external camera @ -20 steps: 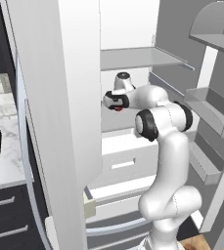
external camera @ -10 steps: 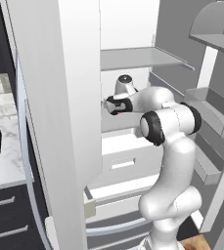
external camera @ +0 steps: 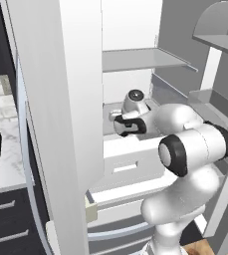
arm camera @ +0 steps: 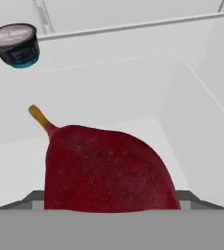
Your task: Pick the pear and banana from the fridge and place them on the plate next to the blender to make a fruit smoothie.
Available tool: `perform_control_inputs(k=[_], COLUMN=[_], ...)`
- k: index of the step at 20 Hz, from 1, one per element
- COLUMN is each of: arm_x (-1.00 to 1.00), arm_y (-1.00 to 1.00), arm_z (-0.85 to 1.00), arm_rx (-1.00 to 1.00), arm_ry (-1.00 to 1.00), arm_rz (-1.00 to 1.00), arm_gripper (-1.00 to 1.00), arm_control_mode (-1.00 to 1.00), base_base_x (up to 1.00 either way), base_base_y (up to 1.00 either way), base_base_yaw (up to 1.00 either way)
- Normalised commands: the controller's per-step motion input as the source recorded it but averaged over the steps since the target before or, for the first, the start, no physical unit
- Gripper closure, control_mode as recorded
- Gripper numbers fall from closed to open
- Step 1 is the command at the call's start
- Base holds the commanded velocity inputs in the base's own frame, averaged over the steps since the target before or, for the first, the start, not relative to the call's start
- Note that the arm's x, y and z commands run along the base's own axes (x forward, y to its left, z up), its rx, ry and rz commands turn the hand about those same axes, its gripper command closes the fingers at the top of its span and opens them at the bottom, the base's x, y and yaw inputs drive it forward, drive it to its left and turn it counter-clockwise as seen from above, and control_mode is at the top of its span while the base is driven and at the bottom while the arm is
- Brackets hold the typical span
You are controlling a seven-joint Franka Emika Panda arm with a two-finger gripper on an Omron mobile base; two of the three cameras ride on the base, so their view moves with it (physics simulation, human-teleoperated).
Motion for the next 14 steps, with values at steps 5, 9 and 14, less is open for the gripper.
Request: perform_control_inputs(k=[5, 9, 14], arm_x=[-0.81, -0.72, -0.88], arm_y=[0.00, 0.00, 0.00], arm_z=[0.67, 0.56, 0.26], arm_rx=[0.03, 0.00, 0.00], arm_ry=[0.09, 0.11, 0.02], arm_rz=[0.00, 0.00, -0.02], arm_gripper=[1.00, 1.00, 1.00], arm_control_mode=[-1.00, -1.00, -1.00], base_base_x=[0.00, 0.00, 0.00], base_base_y=[0.00, 0.00, 0.00], base_base_yaw=[0.00, 0.00, 0.00])
